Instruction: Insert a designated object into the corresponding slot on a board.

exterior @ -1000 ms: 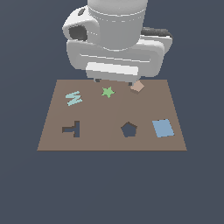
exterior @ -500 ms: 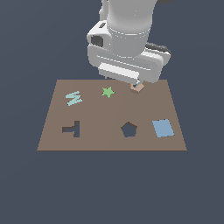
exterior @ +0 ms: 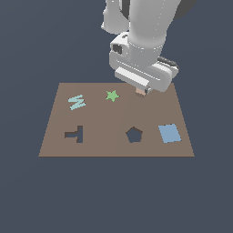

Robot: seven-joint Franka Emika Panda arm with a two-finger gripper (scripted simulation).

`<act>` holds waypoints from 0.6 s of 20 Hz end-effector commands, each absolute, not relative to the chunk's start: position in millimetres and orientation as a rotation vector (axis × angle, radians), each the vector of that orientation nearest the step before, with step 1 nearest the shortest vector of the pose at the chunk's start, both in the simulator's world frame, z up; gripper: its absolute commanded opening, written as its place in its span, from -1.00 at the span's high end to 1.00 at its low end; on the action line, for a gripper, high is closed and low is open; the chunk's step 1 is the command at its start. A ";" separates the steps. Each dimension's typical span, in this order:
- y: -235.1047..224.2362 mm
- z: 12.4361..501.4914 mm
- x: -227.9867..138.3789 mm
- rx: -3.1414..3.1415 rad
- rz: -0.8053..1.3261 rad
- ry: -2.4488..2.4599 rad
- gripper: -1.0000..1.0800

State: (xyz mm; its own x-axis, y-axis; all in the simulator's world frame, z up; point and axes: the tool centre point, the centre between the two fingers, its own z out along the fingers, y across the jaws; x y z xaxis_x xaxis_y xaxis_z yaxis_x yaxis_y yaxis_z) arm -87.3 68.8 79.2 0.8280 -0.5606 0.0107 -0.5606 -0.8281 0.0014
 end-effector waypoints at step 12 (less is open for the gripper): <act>97.2 51.6 -101.9 2.926 0.001 -1.141 -0.92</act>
